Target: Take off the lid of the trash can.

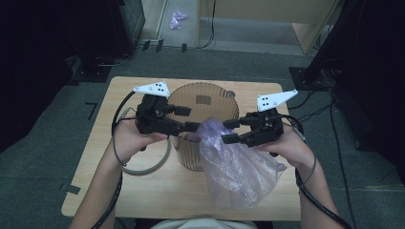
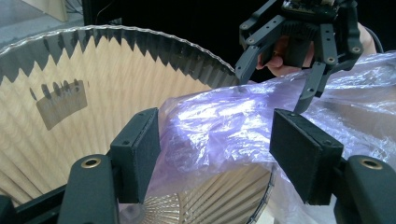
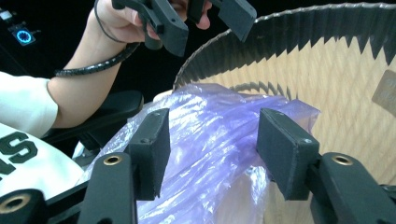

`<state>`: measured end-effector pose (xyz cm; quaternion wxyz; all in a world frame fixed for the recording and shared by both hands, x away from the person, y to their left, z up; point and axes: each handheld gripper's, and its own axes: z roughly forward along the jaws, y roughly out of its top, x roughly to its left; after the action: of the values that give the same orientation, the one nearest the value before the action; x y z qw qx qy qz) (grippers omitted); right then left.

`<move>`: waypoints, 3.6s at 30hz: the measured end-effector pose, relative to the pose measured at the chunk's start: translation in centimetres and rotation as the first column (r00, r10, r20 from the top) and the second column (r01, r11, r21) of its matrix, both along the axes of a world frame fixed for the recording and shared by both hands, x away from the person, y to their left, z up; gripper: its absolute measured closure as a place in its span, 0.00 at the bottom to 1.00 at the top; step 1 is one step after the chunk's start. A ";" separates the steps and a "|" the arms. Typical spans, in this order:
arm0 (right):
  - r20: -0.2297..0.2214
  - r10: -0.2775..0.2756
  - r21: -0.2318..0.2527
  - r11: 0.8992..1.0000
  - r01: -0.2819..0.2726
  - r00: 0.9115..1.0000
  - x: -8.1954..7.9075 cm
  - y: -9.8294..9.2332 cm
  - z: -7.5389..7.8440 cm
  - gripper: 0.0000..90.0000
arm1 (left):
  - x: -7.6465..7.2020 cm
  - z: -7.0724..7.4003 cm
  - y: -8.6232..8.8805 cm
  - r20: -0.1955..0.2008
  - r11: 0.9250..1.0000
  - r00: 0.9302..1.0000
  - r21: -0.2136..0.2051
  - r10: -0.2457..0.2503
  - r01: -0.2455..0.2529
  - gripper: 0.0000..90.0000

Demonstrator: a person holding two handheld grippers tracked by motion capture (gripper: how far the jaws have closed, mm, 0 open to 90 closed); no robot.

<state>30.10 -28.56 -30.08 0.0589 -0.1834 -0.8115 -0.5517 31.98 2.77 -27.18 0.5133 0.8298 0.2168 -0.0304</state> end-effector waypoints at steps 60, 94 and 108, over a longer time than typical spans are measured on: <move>0.019 -0.130 0.099 0.987 0.127 0.991 0.9 1.4 2.0 0.72 | -0.3 -0.3 -1.7 -0.030 0.998 0.998 0.030 -0.058 0.059 0.98; 0.005 -0.154 0.061 0.986 0.153 0.988 2.2 1.2 0.6 0.95 | 3.6 -0.6 0.3 -0.026 1.000 0.999 -0.005 0.029 -0.029 0.72; 0.004 -0.206 0.040 0.978 0.206 0.979 2.6 0.5 0.3 0.95 | 1.7 1.0 0.9 0.011 0.998 1.000 -0.050 -0.024 0.025 0.55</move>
<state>32.66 -28.05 -29.77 0.0017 -0.2630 -0.7775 -0.5713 33.70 3.65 -26.21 0.5348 0.8193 0.2031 -0.0377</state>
